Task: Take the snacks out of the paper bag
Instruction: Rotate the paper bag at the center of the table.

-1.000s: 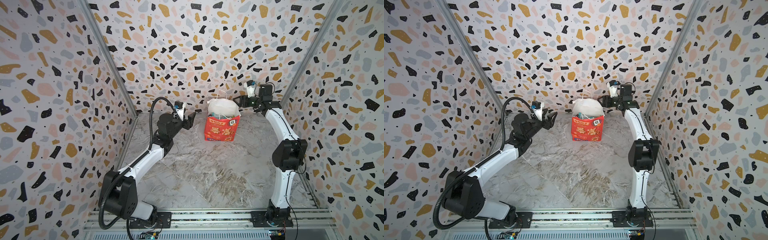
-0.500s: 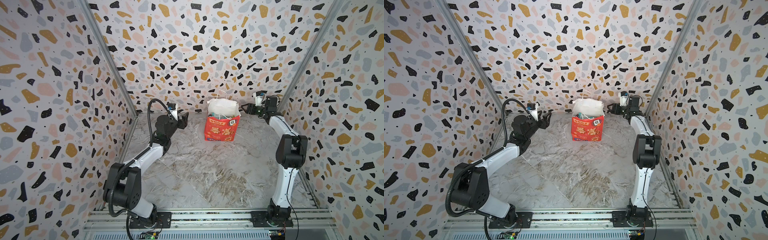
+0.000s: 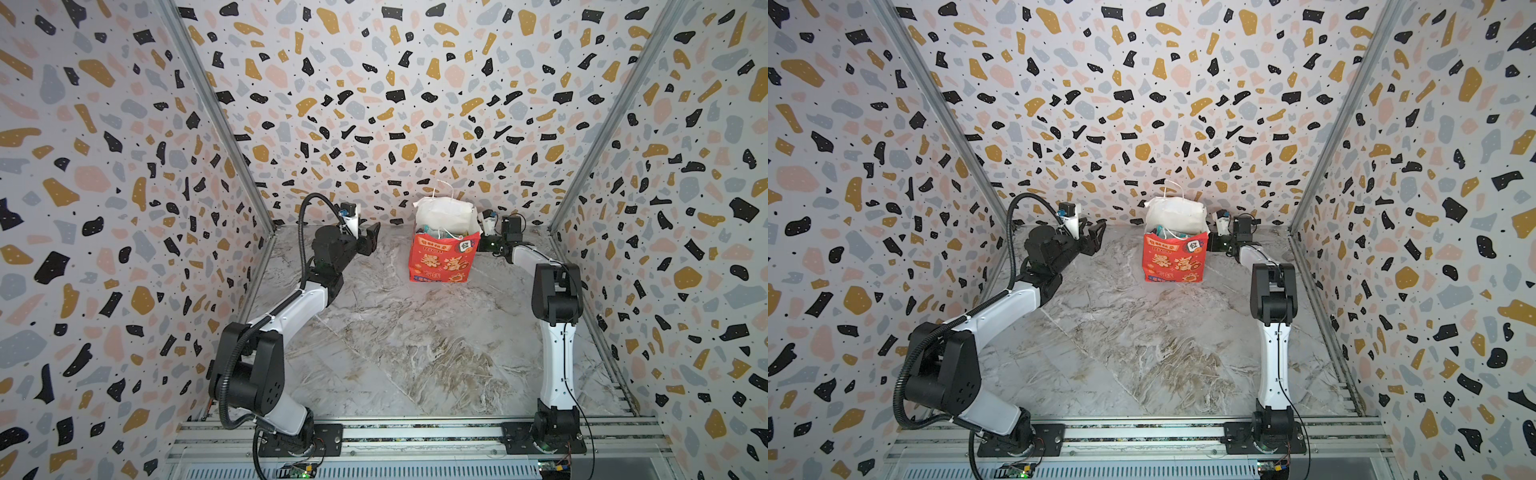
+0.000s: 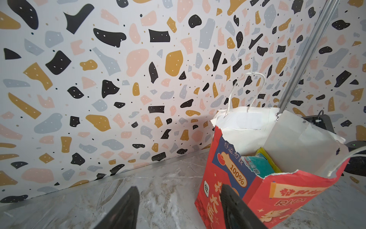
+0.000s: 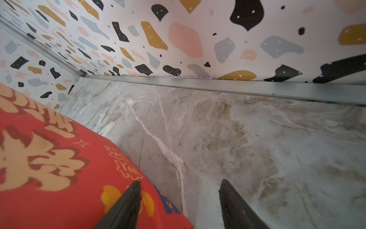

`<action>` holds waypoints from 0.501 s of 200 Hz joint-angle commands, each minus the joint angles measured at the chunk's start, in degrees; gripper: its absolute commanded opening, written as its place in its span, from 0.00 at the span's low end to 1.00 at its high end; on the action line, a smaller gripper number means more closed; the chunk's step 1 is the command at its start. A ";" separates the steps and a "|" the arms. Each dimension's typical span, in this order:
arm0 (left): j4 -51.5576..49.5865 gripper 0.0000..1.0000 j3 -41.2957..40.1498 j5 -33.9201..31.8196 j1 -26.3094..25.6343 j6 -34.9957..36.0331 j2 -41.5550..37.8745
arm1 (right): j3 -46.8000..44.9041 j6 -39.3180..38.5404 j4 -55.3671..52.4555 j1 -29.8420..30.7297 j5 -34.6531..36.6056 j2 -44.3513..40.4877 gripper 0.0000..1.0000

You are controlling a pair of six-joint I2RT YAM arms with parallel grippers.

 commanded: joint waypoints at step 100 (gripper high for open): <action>-3.18 0.67 0.92 3.09 4.62 4.39 -6.24 | -16.10 -4.13 8.40 8.23 -3.48 -9.92 0.65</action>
